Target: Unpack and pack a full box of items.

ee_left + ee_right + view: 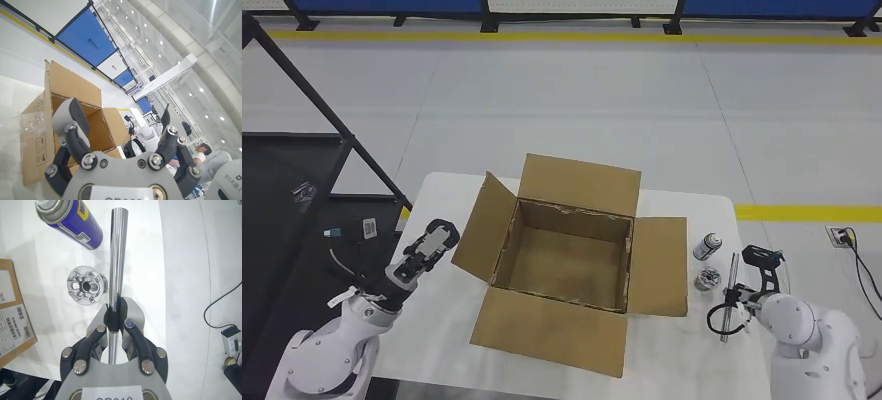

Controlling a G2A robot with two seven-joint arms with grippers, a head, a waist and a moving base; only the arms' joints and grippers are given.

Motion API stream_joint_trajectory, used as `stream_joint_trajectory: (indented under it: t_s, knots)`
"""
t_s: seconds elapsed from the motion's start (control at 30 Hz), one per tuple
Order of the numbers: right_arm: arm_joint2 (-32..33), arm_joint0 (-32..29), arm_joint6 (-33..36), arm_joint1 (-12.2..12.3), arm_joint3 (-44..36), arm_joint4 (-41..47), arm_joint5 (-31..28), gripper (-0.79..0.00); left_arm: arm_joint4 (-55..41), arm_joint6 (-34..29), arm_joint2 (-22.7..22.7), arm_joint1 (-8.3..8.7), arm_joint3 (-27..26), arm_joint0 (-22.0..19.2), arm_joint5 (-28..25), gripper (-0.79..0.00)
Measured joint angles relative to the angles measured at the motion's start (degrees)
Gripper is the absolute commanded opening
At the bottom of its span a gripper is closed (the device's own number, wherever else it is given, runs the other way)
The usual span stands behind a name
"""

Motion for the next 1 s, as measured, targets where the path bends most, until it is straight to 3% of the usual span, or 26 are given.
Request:
stream_joint_trajectory:
  t_s: [0.13, 0.2, 0.43, 0.67, 0.87, 0.97, 1.0]
  knots:
    - [-0.4, 1.9, -0.6, 0.6, 3.8, -0.4, -0.3, -0.760, 0.3, 0.5, -0.3, 0.01, -0.5, 0.7, 0.0, 0.000]
    - [-0.6, 2.7, -1.2, 0.8, 5.7, -0.2, -0.3, -0.693, 0.4, 0.9, -0.4, 0.00, -0.7, 1.0, 0.1, 0.000]
    - [-1.1, 4.8, -2.8, 1.7, 10.7, 0.4, -0.8, -0.677, 0.9, 1.7, -0.7, -0.02, -1.3, 1.7, 0.4, 0.000]
    - [-1.4, 5.2, -3.7, 2.4, 12.7, 1.6, -1.0, -0.548, 1.4, 1.9, -0.5, -0.03, -1.8, 1.9, 0.7, 0.000]
    - [-1.4, 3.9, -3.8, 2.9, 10.1, 3.1, -0.3, -0.406, 1.5, 1.8, -0.3, -0.03, -1.9, 2.0, 0.7, 0.000]
    - [-0.6, 2.1, -4.4, 3.1, 4.2, 4.8, 0.7, -0.397, 1.5, 1.8, -0.4, -0.02, -1.9, 2.0, 0.7, 0.000]
    - [-0.3, 0.9, -4.5, 3.1, 0.8, 6.0, 1.3, -0.336, 1.4, 1.8, -0.4, -0.02, -2.0, 2.0, 0.7, 0.000]
